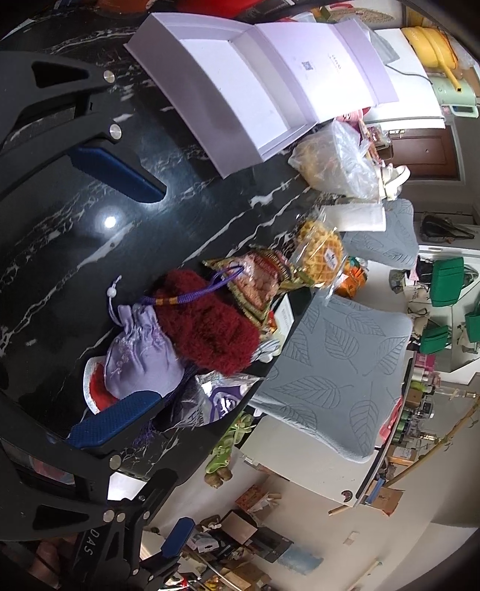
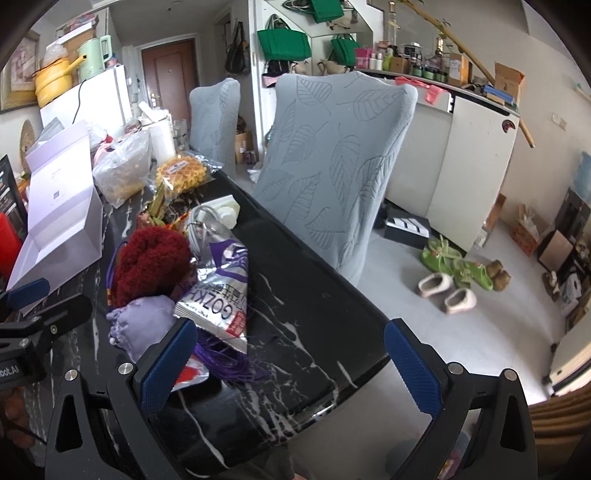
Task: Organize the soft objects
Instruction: 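Grasp the lavender drawstring pouch with the left tool and lift it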
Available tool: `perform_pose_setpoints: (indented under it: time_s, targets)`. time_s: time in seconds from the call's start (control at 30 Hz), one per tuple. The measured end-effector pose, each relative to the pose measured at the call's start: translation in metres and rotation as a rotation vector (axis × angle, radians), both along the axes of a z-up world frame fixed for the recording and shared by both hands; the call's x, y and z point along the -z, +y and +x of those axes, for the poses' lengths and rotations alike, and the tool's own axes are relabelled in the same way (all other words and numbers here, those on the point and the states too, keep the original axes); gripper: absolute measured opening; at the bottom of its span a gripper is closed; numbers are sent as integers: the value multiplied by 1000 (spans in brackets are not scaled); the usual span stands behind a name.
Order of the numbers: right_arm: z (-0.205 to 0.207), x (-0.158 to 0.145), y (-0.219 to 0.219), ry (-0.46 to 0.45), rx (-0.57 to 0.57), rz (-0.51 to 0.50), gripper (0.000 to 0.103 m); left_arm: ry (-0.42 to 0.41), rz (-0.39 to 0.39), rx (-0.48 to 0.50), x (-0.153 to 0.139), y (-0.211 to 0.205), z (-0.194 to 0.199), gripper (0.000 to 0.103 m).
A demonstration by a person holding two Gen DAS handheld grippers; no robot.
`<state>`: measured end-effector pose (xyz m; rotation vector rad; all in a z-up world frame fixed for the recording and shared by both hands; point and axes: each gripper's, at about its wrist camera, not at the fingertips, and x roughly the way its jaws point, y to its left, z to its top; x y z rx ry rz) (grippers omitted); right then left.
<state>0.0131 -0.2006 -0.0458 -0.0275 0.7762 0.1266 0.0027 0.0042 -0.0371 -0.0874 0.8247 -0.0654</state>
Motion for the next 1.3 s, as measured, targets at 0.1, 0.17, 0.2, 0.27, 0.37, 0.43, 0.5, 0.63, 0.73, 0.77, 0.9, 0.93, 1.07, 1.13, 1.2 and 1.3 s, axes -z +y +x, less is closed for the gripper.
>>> perform_pose_setpoints:
  time_s: [0.1,0.17,0.2,0.27,0.37,0.43,0.5,0.63,0.73,0.77,0.9,0.93,1.07,1.13,1.2,1.3]
  targets:
    - [3,4,-6,14,6,10,103,24,-17,21,7,-8,4,103]
    - [4,7,-11,21,10,17,103,41,-26,32,13,-14,7,103]
    - [5,7,-13,23,12,19,103,51,-33,38,16,-17,9,103]
    - [6,9,-17,27,19,19,103,64,-43,43,21,-21,13,103]
    - [9,13,-23,36,30,24,103,86,-57,54,27,-26,18,103]
    - [11,16,-26,44,34,29,103,99,-57,64,30,-30,22,103]
    - [13,18,-29,53,37,32,103,109,-60,69,33,-32,25,103]
    - [16,20,-32,57,38,31,103,132,-65,86,40,-36,31,103]
    - [18,20,-35,60,37,33,103,151,-63,90,47,-39,34,103]
    - [18,20,-36,60,37,31,103,155,-67,90,49,-39,35,103]
    - [20,22,-37,70,41,32,103,154,-89,101,53,-40,34,103]
    - [20,22,-38,71,43,33,103,150,-91,103,53,-40,34,103]
    - [23,25,-40,83,52,42,103,129,-87,107,53,-42,30,81]
    - [22,26,-40,87,52,44,103,123,-99,105,53,-40,29,77]
    - [22,27,-41,89,52,45,103,116,-108,109,52,-38,27,73]
    - [21,27,-41,92,48,49,103,111,-112,110,51,-36,26,73]
